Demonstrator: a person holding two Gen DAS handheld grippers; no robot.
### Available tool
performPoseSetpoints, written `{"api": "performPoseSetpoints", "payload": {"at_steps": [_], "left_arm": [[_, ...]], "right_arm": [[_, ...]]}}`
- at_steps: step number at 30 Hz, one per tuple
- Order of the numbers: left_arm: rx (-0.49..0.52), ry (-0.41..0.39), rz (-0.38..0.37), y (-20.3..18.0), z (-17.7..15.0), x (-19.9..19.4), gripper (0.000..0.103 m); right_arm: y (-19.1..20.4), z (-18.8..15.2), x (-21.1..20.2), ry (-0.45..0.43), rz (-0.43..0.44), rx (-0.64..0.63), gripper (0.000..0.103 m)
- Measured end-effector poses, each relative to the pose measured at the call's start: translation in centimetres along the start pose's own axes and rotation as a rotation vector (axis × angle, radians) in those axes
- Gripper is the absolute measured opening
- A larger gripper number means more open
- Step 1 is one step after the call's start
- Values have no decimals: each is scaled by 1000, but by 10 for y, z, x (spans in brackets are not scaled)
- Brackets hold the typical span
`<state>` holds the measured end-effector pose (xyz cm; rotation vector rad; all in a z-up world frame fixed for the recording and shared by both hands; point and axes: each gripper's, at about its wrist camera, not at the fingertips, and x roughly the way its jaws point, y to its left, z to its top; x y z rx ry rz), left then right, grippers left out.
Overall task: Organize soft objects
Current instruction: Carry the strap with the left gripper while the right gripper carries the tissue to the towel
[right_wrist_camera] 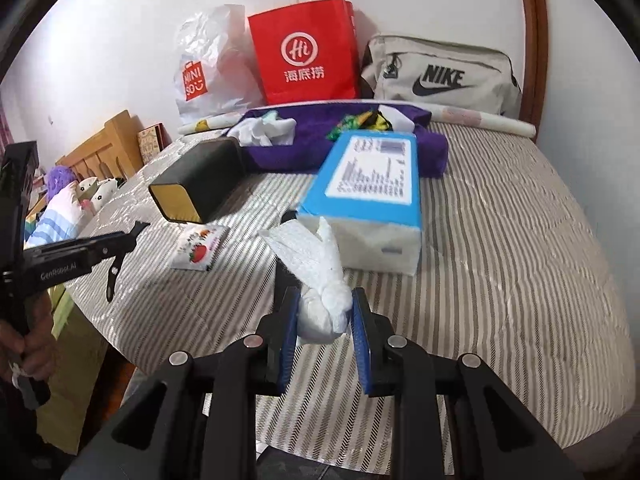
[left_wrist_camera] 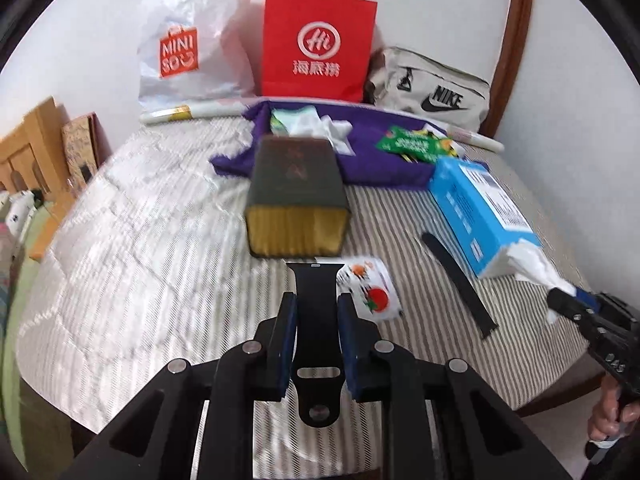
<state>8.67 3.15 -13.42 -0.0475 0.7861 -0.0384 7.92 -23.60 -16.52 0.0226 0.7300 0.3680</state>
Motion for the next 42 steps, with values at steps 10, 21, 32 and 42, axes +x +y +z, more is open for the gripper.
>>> {"api": "performPoseSetpoints", "payload": {"at_steps": [10, 21, 32, 42], "left_arm": [[-9, -19, 9, 14, 54, 0, 20], [4, -52, -22, 10, 116, 21, 20], [-13, -12, -47, 17, 163, 72, 20], [-49, 32, -102, 25, 206, 132, 20]], "right_arm": [[-8, 53, -10, -65, -21, -31, 25], [-15, 122, 13, -105, -30, -68, 25], [-38, 180, 67, -102, -44, -45, 25], [-59, 220, 133, -33, -73, -29, 25]]}}
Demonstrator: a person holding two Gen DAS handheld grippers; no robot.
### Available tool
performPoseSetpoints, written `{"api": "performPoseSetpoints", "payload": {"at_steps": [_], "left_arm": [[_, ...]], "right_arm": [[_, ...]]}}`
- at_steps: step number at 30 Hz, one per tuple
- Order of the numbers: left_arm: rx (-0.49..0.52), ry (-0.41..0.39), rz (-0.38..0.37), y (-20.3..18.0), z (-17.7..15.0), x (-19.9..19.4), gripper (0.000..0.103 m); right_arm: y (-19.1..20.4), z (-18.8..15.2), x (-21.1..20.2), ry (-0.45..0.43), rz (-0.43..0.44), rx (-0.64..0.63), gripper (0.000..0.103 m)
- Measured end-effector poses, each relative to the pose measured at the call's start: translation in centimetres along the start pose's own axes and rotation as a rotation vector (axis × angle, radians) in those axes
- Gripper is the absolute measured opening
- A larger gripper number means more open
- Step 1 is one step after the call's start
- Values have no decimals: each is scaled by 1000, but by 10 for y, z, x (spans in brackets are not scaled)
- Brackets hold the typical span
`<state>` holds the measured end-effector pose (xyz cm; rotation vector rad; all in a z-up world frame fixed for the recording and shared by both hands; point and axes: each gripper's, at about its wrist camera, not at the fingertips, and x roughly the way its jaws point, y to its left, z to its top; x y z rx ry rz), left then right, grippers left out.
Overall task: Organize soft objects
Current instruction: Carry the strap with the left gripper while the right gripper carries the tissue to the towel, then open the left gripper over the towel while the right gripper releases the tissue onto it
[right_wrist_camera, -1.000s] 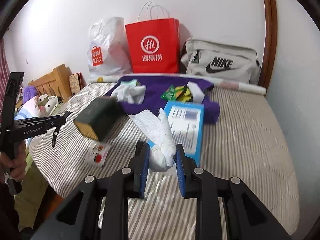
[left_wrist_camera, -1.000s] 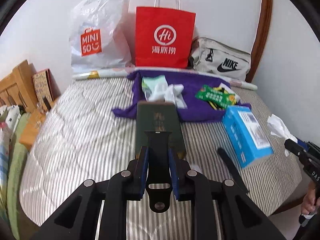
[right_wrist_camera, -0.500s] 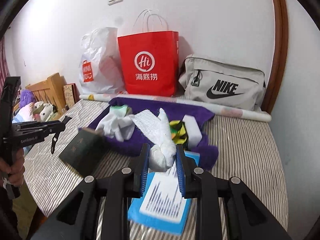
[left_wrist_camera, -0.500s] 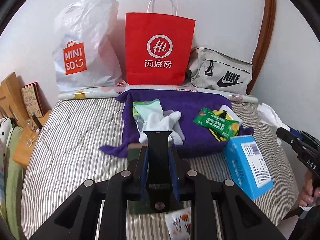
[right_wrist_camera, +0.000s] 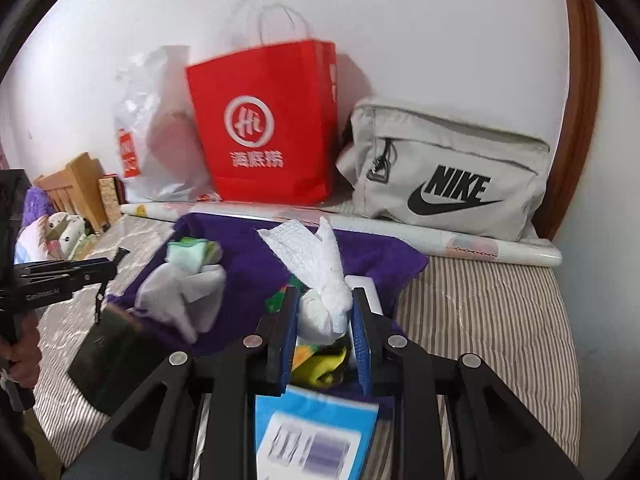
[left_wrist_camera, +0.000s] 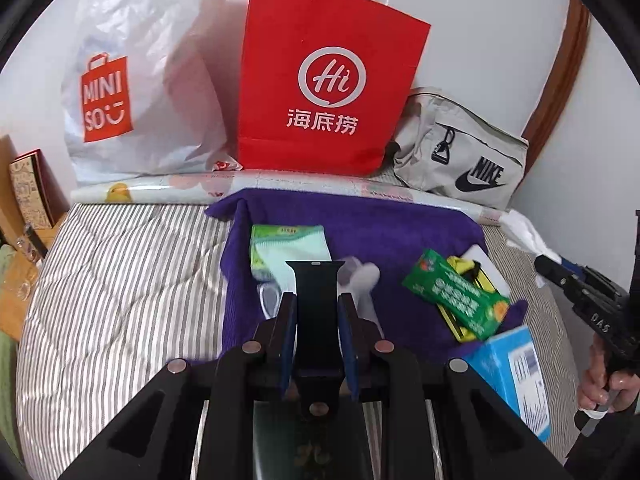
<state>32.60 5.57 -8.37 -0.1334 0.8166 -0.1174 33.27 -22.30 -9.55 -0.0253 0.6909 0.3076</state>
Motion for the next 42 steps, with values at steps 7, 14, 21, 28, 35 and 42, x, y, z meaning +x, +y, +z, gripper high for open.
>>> {"api": "performPoseSetpoints", "payload": {"at_steps": [7, 14, 21, 28, 35, 42], "left_arm": [[10, 18, -18, -1, 25, 28, 20], [11, 45, -32, -3, 36, 53, 20], [6, 102, -22, 0, 32, 75, 20], [-25, 145, -38, 7, 34, 87, 21], [-20, 161, -53, 5, 33, 82, 28], [-14, 137, -26, 2, 32, 57, 45]], "right_arm": [[-7, 9, 38, 37, -1, -8, 26], [-10, 11, 69, 99, -5, -1, 26], [-5, 10, 91, 160, 2, -29, 26], [-6, 11, 92, 169, 8, -31, 28], [-5, 8, 83, 163, 32, -26, 42], [-5, 6, 59, 140, 30, -9, 51]]}}
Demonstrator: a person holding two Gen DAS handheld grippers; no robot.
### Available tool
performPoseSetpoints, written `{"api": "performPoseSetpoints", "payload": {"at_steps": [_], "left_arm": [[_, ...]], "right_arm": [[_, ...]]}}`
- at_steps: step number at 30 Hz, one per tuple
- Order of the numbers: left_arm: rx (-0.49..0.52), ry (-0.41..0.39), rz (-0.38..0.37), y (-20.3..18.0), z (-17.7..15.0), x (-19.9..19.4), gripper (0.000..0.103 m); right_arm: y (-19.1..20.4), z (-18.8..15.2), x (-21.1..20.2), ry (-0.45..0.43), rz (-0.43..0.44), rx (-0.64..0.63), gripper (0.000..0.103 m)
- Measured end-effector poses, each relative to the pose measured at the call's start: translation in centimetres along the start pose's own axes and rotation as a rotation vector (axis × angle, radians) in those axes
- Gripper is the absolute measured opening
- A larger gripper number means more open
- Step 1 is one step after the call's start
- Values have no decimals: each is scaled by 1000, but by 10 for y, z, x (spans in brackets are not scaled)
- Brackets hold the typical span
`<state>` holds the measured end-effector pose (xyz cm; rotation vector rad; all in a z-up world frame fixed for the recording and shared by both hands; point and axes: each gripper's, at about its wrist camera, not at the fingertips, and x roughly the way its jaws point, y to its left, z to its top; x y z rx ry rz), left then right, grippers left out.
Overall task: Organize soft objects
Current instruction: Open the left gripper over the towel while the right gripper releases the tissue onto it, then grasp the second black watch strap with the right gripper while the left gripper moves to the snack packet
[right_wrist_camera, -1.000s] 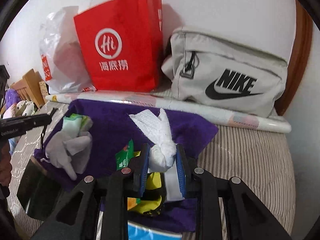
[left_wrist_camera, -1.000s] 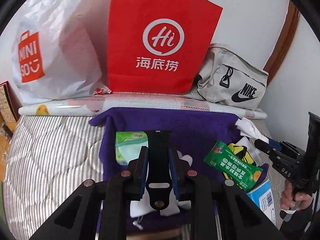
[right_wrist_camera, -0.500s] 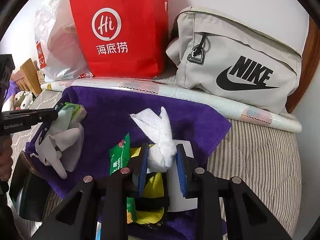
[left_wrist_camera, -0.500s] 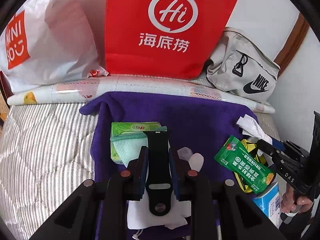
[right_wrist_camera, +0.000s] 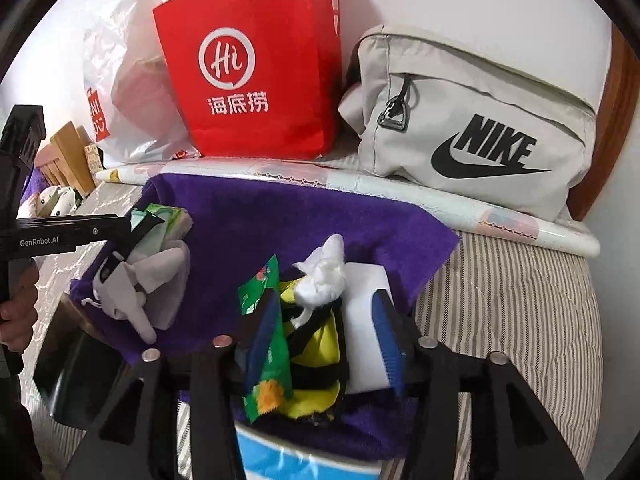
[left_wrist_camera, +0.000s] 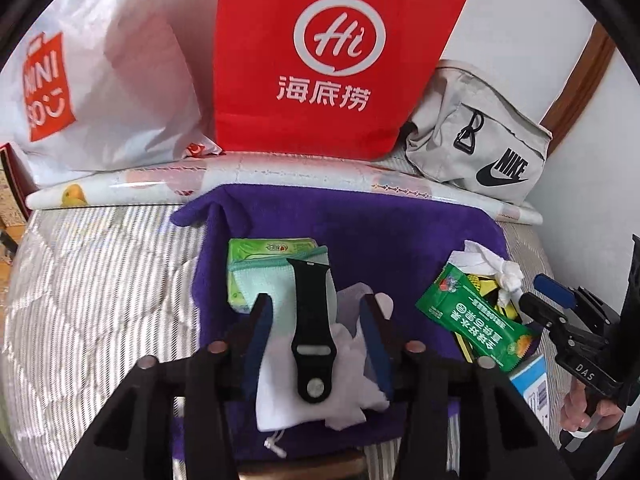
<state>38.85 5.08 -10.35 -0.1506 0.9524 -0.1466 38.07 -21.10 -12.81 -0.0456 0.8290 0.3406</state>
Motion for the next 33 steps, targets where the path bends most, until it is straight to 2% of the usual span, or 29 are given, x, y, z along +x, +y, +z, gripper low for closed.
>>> {"api": "performPoseSetpoints", "payload": {"at_steps": [8, 16, 24, 28, 31, 33], "left_arm": [[13, -32, 16, -10, -22, -42, 45], [30, -44, 59, -27, -74, -79, 45], [27, -82, 60, -35, -132, -113, 45], [30, -76, 57, -41, -160, -123, 45], [39, -61, 6, -45, -180, -129, 45], [41, -68, 26, -48, -189, -132, 45]], "right_arm": [[3, -20, -49, -48, 11, 37, 56], [4, -61, -100, -99, 81, 129, 56], [5, -107, -130, -69, 76, 166, 56], [6, -139, -147, -60, 91, 194, 56], [11, -160, -155, -59, 86, 198, 56], [15, -172, -160, -62, 91, 198, 56]]}}
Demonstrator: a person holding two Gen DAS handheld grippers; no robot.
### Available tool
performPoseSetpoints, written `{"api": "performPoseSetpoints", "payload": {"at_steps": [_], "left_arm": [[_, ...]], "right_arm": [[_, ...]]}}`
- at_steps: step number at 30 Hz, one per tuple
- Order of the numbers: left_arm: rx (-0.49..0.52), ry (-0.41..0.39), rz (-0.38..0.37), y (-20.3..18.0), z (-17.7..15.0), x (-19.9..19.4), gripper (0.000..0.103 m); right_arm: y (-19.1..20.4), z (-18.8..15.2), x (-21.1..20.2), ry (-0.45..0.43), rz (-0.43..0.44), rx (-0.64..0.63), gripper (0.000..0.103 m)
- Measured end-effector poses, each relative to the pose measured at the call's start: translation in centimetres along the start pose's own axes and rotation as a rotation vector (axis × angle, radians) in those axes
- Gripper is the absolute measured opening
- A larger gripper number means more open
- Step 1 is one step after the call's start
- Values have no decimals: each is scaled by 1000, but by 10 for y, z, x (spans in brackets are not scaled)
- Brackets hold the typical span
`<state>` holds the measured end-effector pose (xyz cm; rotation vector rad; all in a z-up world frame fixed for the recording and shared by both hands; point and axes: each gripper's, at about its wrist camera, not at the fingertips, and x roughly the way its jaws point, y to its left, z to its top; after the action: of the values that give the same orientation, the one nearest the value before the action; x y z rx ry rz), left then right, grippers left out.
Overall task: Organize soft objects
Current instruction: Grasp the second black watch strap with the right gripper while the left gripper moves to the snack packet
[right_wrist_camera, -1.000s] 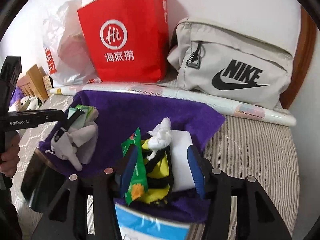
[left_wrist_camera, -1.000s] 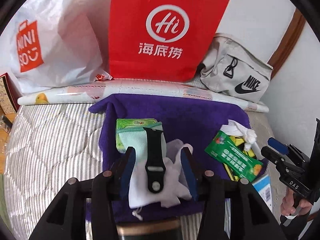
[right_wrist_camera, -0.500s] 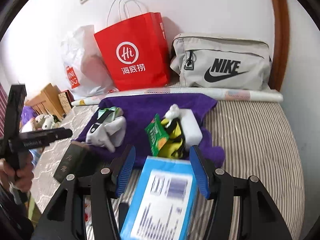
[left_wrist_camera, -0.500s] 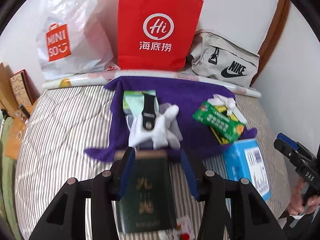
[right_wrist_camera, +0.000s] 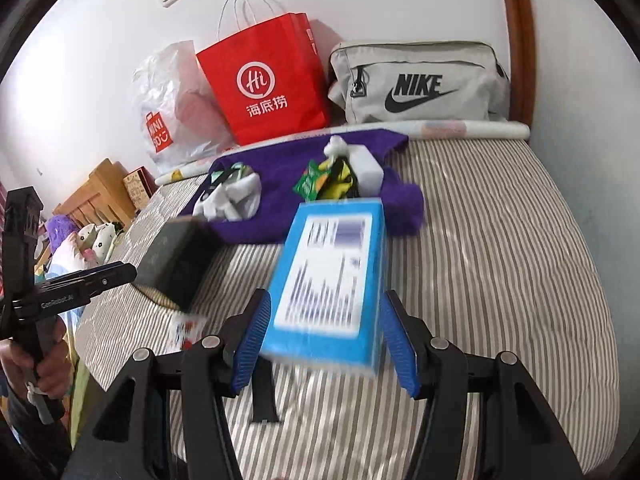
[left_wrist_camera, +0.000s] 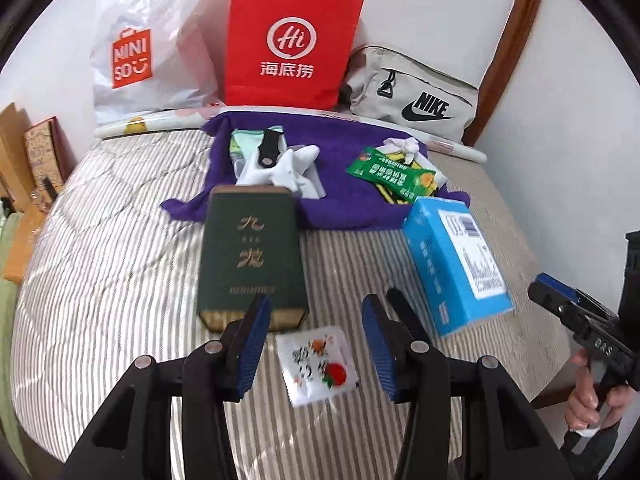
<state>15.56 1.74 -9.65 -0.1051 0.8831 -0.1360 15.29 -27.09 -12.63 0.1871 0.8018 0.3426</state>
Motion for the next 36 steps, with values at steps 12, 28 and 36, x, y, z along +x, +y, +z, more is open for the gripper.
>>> {"api": "performPoseSetpoints", "payload": {"at_steps": [12, 28, 36], "left_arm": [[-45, 30, -9, 8, -39, 6, 45], [-63, 49, 9, 22, -52, 16, 46], [-70, 60, -2, 22, -53, 21, 46]], "right_arm": [[37, -65, 16, 32, 31, -119, 56], [75, -89, 80, 76, -18, -273, 37], [65, -99, 68, 93, 3, -278, 22]]}}
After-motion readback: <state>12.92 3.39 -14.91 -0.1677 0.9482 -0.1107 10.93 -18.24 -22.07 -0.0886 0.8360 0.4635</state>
